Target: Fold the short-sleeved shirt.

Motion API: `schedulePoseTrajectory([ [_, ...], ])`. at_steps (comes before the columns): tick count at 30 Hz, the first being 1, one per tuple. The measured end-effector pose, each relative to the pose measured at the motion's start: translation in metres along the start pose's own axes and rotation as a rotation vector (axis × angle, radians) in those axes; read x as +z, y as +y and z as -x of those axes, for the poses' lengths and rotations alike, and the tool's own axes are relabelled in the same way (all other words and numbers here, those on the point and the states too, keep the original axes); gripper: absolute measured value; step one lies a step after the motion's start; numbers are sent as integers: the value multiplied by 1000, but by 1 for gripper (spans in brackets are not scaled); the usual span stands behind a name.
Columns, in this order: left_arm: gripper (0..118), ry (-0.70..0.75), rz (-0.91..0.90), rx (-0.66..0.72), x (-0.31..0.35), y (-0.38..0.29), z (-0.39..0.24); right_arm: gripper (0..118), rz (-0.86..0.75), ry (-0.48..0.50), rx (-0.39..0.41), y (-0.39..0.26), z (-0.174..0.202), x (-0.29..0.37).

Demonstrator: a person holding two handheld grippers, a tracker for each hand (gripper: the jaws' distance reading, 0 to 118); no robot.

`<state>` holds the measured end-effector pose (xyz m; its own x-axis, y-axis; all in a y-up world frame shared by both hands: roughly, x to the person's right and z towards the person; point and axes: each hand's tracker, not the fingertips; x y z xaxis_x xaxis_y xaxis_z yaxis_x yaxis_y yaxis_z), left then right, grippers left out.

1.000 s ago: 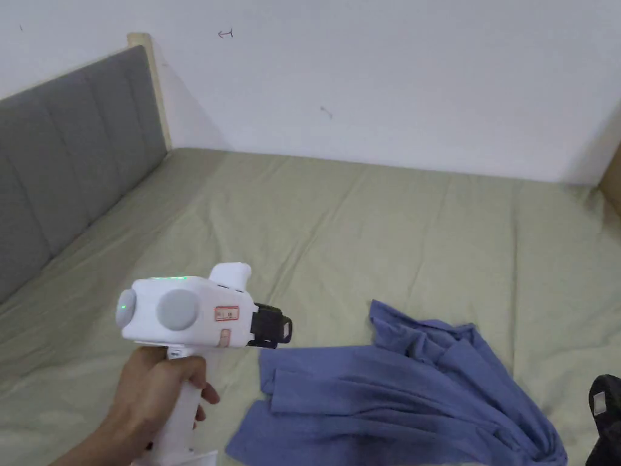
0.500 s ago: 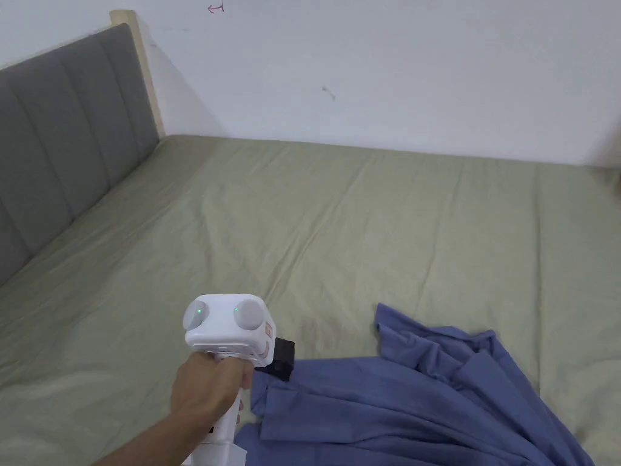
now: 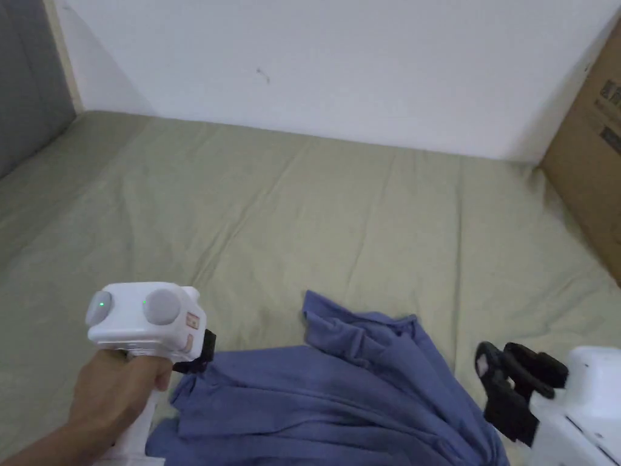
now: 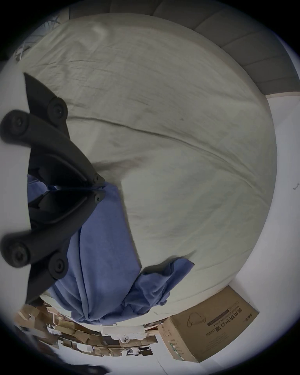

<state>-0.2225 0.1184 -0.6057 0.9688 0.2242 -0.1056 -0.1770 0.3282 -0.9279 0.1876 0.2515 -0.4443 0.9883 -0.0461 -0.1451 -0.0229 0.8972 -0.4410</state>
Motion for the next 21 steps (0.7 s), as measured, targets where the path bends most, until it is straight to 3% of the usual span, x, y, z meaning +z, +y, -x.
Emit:
schedulePoseTrajectory([
  [1, 1, -23, -10, -7, 2, -2, 1, 71, 75, 7, 60, 8, -6, -26],
  [3, 1, -28, -12, -17, 7, -2, 3, 103, 188, 61, 101, 17, -19, -82],
  [10, 1, -62, -50, -47, 21, -15, 9, 104, 591, 102, -85, 24, -52, -264],
  [16, 1, -104, -41, -20, 23, -17, 18, 103, 751, 124, -19, 2, -42, -333],
  [18, 1, -105, -39, -34, 23, -18, 19, 97, 770, 116, 21, 1, -37, -342],
  [21, 1, -107, -36, -25, 24, -15, 23, 49, 797, 142, 18, 2, -33, -346],
])
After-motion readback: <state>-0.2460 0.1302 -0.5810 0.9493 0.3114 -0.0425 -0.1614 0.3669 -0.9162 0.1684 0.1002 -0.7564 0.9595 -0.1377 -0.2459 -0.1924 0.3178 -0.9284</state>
